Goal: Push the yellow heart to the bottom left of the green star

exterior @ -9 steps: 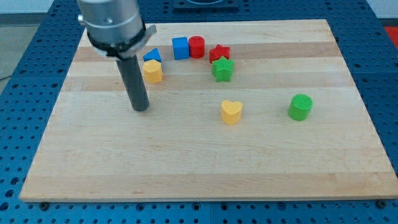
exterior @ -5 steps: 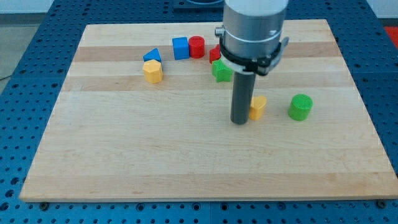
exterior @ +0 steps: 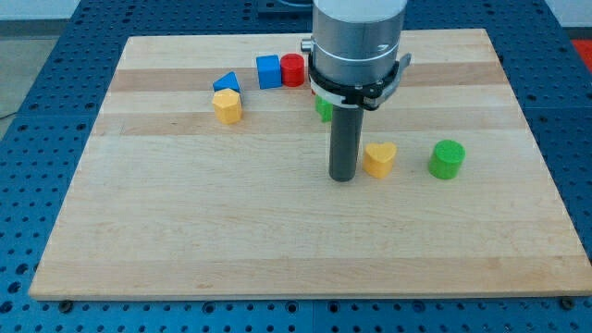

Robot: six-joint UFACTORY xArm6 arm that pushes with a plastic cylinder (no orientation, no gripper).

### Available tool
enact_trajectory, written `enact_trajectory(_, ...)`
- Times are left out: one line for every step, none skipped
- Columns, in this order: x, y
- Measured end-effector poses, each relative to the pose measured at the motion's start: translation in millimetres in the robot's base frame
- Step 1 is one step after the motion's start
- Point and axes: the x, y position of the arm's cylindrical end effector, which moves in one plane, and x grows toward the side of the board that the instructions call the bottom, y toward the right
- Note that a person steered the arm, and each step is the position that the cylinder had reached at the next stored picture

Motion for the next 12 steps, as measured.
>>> enact_trajectory(8,43)
enact_trajectory(7,88)
enact_trajectory(-8,88)
enact_trajectory(-23,48)
enact_trajectory(-27,-12)
enact_trajectory(-27,-43)
enact_trajectory(-26,-31)
enact_trajectory(-40,-30)
enact_trajectory(-51,-30)
enact_trajectory(-49,-2)
enact_trajectory(-49,45)
enact_trajectory(-54,95)
